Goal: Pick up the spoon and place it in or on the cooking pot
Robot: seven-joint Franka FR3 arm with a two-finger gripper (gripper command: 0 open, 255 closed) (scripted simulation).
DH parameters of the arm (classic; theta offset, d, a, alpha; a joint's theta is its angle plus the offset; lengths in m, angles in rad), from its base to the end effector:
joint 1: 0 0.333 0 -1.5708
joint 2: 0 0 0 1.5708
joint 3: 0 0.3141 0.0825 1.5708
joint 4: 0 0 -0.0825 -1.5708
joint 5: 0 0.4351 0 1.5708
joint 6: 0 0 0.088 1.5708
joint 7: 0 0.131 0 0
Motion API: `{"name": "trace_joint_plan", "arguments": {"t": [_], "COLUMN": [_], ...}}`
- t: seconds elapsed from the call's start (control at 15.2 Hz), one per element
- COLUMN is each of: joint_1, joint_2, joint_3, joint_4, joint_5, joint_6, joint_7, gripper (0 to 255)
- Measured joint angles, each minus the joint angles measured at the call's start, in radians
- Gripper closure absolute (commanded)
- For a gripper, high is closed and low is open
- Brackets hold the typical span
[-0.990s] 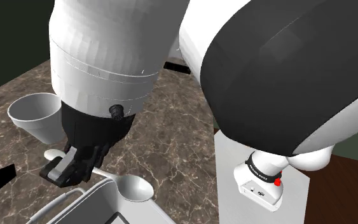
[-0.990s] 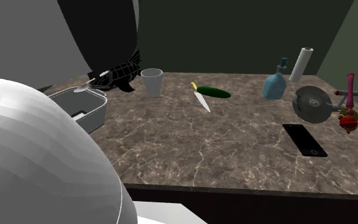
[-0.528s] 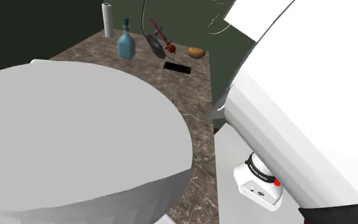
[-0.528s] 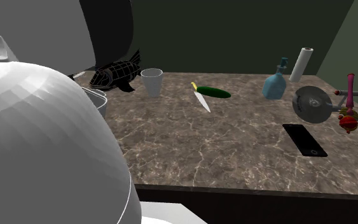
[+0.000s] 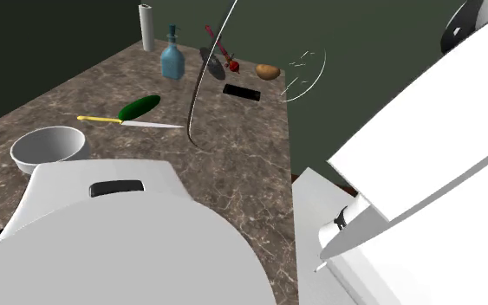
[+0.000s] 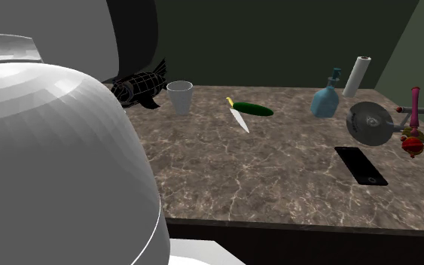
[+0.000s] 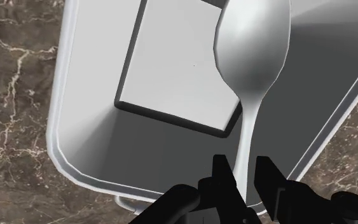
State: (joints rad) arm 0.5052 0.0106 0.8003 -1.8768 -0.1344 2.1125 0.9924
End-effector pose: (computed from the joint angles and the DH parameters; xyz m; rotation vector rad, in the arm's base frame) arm 0.1775 0.6147 0.4836 -2.9159 -0.5432 -0.2957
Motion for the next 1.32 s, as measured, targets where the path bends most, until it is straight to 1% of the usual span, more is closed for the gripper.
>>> {"name": "trace_joint_plan", "arguments": {"t": [0.33,0.66,1.12,1.19,1.32], "joint_1": [0.003,0.007,0.008,0.008,0.008], "joint_2": [0.018,0.048,0.053,0.053,0.053], "joint_3": [0.002,0.001,0.000,0.000,0.000], "joint_4": [-0.048,-0.099,-0.111,-0.111,-0.111], "joint_5": [-0.022,-0.058,-0.064,-0.064,-0.064], "joint_6": [0.059,0.128,0.143,0.143,0.143], "joint_7": [0.021,0.050,0.056,0.056,0.056], "gripper": [255,255,255,0,0]}}
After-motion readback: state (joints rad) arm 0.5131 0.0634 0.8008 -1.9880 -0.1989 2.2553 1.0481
